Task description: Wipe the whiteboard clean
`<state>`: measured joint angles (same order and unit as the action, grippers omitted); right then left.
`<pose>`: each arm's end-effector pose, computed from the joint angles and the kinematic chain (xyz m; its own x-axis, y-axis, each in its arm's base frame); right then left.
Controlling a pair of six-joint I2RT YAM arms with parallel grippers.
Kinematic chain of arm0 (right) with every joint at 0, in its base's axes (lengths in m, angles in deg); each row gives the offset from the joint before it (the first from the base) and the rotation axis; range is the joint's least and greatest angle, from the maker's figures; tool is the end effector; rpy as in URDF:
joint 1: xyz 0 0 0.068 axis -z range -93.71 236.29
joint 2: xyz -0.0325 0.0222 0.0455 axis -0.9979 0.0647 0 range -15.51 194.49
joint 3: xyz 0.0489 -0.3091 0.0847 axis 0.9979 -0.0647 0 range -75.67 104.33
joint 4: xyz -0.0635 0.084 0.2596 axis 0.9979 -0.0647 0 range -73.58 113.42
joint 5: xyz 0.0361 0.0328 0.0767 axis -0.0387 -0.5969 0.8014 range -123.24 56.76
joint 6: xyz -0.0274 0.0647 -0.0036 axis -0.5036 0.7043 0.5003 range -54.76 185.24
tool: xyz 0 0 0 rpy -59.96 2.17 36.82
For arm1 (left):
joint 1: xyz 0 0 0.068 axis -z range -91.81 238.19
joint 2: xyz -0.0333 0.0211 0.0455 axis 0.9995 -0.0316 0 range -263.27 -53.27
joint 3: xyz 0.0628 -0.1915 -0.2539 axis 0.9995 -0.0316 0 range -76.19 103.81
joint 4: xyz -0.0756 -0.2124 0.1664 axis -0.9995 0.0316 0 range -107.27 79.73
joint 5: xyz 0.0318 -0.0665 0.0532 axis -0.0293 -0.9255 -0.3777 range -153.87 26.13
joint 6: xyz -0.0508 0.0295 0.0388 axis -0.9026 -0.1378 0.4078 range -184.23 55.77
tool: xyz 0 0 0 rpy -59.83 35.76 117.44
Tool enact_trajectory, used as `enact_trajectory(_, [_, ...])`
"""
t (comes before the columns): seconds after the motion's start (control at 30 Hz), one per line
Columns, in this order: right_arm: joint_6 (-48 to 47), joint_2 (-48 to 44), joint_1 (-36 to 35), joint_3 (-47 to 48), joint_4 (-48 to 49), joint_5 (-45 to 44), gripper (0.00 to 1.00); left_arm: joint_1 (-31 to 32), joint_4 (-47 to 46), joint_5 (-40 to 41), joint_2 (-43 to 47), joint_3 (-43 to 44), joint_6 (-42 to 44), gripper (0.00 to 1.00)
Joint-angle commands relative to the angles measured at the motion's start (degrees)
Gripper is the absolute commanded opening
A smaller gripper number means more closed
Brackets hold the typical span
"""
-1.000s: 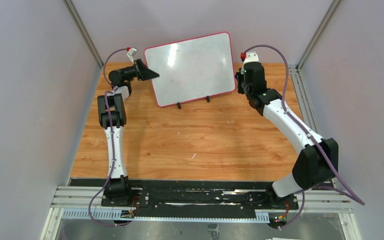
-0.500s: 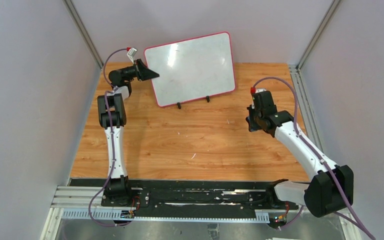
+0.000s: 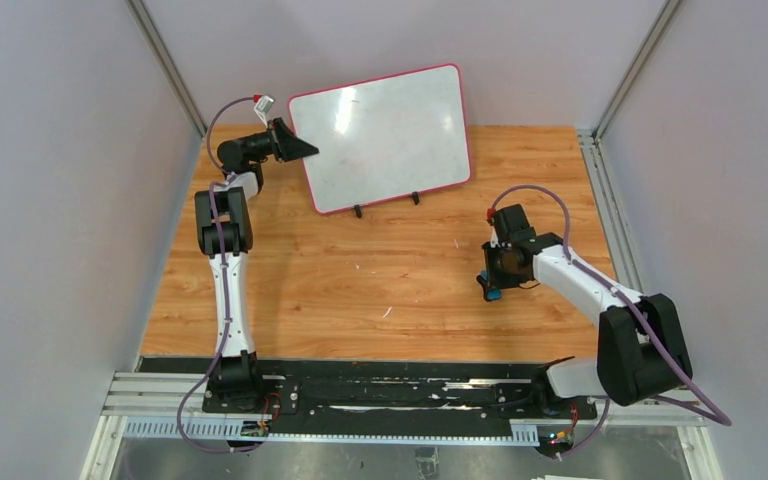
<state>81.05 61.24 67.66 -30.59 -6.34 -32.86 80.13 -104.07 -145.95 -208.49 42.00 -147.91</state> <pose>0.2532 0.0857 0.2184 -0.8886 -0.0121 -0.4585 -0.0836 0.9872 0.1359 0.6101 0.0288 0.1972 -0.5272 -0.2129 -0.8226 0.8189 0.1312 -0.5587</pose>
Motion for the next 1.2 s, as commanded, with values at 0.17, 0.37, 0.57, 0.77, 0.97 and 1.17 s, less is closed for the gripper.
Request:
enact_trajectory(0.17, [1.6,2.7,1.1,-1.0,2.3,1.6,0.31,0.3,-3.4,-4.3,-2.0,0.6,1.6,0.0])
enact_trajectory(0.37, [1.8,3.8,1.1,-0.5,2.2,1.8,0.61,0.3,-3.5,-4.3,-2.0,0.8,1.4,0.0])
enact_trajectory(0.57, [2.2,3.8,1.1,-0.3,2.0,1.6,0.62,0.3,-3.5,-4.4,-1.7,0.3,1.7,0.0])
enact_trajectory(0.77, [2.0,3.7,1.0,0.4,1.5,1.5,0.62,0.3,-3.5,-4.4,-1.3,-0.3,2.2,0.0])
enact_trajectory(0.97, [2.0,4.3,1.0,0.8,1.6,1.5,0.62,0.3,-3.5,-4.4,-1.1,-0.6,2.4,0.01])
enact_trajectory(1.17, [2.0,5.4,1.0,0.4,2.2,1.6,0.62,0.3,-3.5,-4.3,-0.2,-2.2,3.6,0.03])
